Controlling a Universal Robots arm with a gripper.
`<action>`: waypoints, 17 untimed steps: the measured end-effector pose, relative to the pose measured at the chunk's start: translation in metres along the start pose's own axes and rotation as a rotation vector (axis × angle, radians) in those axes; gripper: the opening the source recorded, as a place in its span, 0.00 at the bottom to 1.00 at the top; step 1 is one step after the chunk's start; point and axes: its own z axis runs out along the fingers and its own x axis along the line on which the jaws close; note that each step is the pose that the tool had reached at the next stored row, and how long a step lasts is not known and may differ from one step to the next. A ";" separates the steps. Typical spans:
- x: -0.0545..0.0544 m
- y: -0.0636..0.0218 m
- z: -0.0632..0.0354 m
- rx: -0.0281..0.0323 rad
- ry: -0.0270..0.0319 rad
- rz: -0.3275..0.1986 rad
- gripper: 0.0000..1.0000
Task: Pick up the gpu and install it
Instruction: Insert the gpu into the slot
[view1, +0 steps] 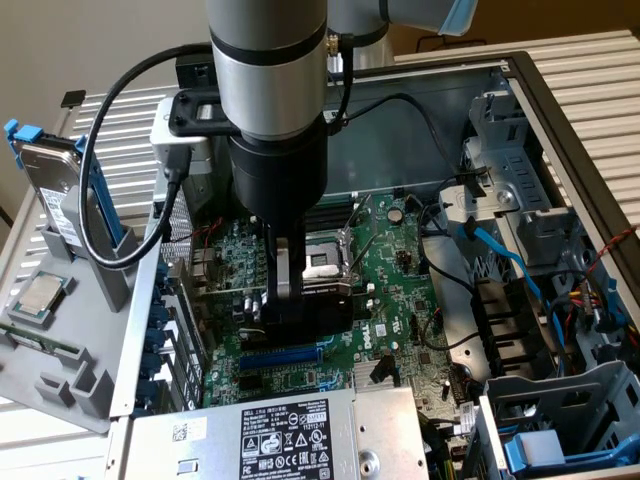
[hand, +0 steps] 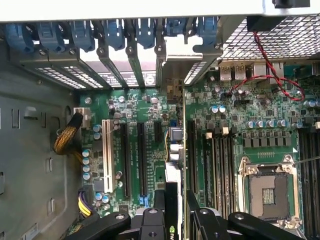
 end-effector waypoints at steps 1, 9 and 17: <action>0.000 0.0000 0.0006 0.0002 0.0005 0.000 0.27; 0.000 0.0033 0.0062 0.0002 0.0013 0.000 0.27; 0.000 0.0040 0.0070 -0.0008 0.0014 0.000 0.27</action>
